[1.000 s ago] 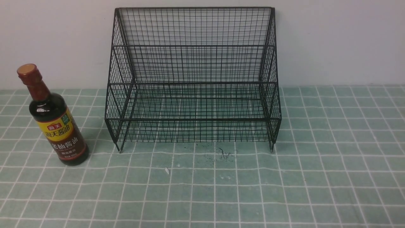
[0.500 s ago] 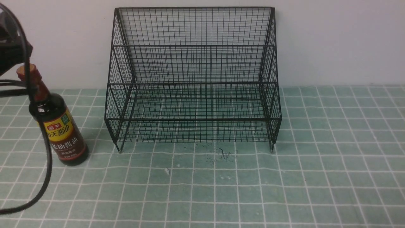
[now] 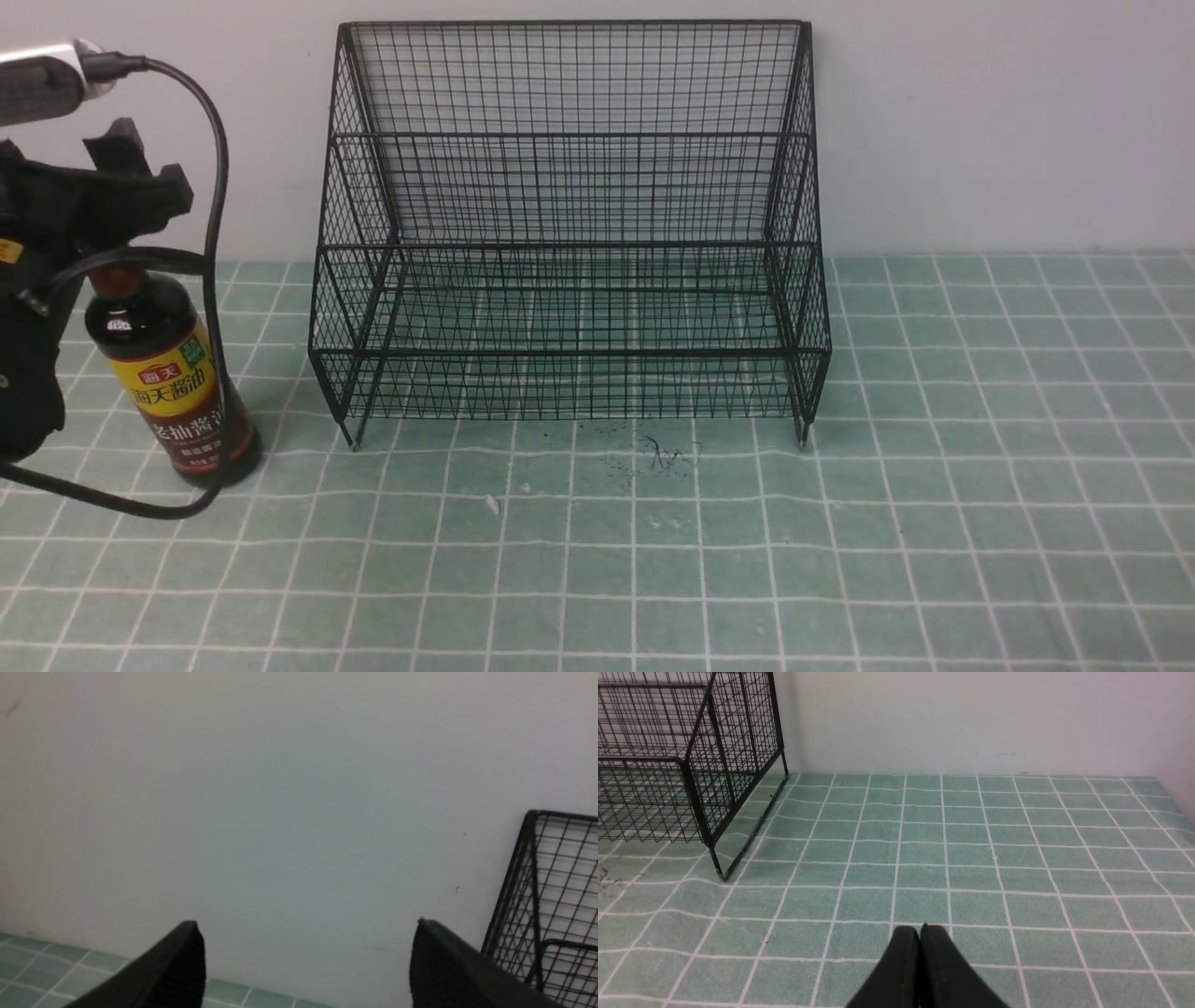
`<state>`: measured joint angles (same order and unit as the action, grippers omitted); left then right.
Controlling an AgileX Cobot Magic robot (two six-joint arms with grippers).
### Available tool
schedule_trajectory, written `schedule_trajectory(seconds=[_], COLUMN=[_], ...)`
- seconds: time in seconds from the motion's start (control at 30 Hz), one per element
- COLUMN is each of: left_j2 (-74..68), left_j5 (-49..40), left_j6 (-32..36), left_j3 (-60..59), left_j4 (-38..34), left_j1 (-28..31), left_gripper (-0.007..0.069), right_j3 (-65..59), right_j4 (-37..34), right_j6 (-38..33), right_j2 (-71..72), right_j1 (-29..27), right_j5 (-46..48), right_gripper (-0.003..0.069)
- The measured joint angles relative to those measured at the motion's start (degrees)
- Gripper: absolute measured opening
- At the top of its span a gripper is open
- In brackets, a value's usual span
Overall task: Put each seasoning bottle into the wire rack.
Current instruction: Use the left arm to grab the condiment bottle closest to it
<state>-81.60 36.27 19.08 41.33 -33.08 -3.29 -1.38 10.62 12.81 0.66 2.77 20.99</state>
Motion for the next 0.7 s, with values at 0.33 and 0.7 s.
schedule_trajectory(seconds=[0.33,0.7], left_j2=[-2.6,-7.2], left_j5=[1.9,1.6], left_j6=[4.5,4.7], left_j3=[0.0,0.0], left_j4=[-3.4,-3.5], left_j1=[0.0,0.0], left_gripper=[0.0532,0.047], right_j3=[0.0,0.0], right_j4=[0.0,0.0], right_j6=[0.0,0.0], right_j2=[0.0,0.0], right_j1=[0.0,0.0], right_j5=[0.0,0.0], right_gripper=[-0.0015,-0.0015])
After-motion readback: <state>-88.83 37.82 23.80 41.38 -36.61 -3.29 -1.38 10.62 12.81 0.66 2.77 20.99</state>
